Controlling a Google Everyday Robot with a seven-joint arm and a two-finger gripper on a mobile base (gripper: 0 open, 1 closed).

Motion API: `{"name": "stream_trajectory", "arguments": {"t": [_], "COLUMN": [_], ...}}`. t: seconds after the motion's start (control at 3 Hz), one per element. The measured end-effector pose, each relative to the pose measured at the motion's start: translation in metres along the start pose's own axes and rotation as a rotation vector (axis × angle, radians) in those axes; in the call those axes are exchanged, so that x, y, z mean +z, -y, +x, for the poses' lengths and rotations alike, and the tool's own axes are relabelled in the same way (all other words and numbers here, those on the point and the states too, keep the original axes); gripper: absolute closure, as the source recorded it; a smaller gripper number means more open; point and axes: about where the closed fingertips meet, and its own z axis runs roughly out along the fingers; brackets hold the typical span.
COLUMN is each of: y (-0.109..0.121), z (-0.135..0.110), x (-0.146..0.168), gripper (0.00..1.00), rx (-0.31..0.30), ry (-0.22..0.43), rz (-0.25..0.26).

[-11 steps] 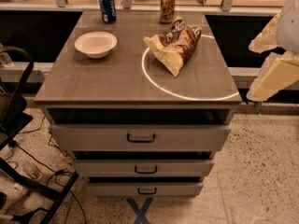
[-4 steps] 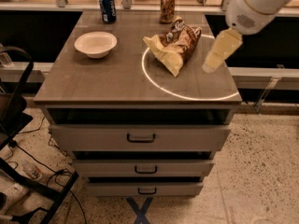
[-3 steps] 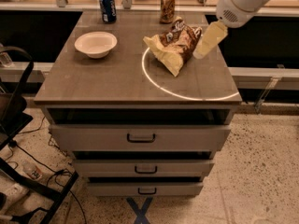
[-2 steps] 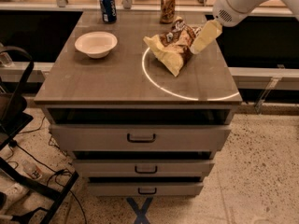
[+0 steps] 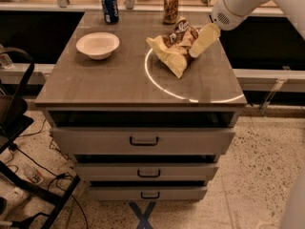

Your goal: Place brown chip bag into paper bowl

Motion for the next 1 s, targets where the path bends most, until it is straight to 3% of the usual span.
{"name": "stream_trajectory", "arguments": {"t": [0.67, 1.0], "y": [-0.003, -0.003], "z": [-0.009, -0.029], "x": [0.066, 0.086], "gripper": [0.00, 0.00], "rx": [0.127, 0.170], "ry": [0.046, 0.127], "rz": [-0.151, -0.226]}}
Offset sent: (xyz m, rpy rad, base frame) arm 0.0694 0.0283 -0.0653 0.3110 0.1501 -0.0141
